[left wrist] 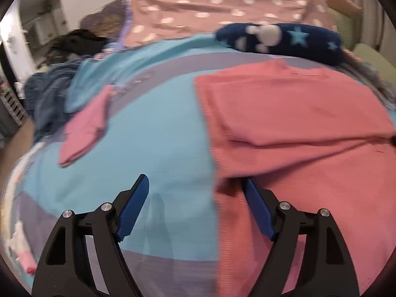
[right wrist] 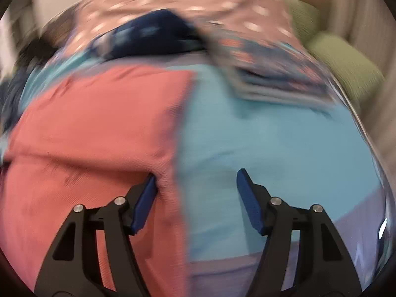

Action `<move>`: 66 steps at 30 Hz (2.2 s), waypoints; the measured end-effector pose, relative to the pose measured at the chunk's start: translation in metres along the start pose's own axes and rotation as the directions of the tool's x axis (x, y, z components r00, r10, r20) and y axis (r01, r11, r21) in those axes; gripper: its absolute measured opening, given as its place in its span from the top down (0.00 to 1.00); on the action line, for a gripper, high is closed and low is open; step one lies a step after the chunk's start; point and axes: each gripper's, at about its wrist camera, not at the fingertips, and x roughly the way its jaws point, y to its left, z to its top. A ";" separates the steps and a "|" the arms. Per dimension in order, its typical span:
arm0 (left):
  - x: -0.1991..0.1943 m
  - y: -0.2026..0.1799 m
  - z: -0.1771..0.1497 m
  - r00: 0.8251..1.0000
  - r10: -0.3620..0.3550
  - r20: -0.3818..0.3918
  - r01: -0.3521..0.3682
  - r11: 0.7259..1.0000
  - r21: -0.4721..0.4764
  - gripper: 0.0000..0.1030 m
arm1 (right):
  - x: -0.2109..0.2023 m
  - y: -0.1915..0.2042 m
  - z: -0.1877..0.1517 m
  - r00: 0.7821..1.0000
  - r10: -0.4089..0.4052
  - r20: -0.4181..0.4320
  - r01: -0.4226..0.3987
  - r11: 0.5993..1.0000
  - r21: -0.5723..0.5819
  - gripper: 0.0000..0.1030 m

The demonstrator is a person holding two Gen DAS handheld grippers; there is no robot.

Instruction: Fold small clothes

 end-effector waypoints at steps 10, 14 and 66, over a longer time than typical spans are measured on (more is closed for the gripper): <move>-0.008 0.001 -0.005 0.994 0.105 0.024 -0.105 0.994 0.011 0.23 | -0.003 -0.006 -0.002 1.000 0.007 0.006 -0.007 1.000 0.013 0.34; -0.006 0.016 -0.006 0.999 0.039 -0.006 -0.039 0.997 -0.061 0.23 | -0.013 0.006 -0.012 1.000 -0.005 -0.001 0.005 0.998 -0.065 0.31; 0.106 -0.089 0.148 0.996 0.046 0.079 -0.073 0.923 0.377 0.50 | 0.113 0.122 0.142 0.977 -0.201 0.076 0.214 0.929 -0.300 0.36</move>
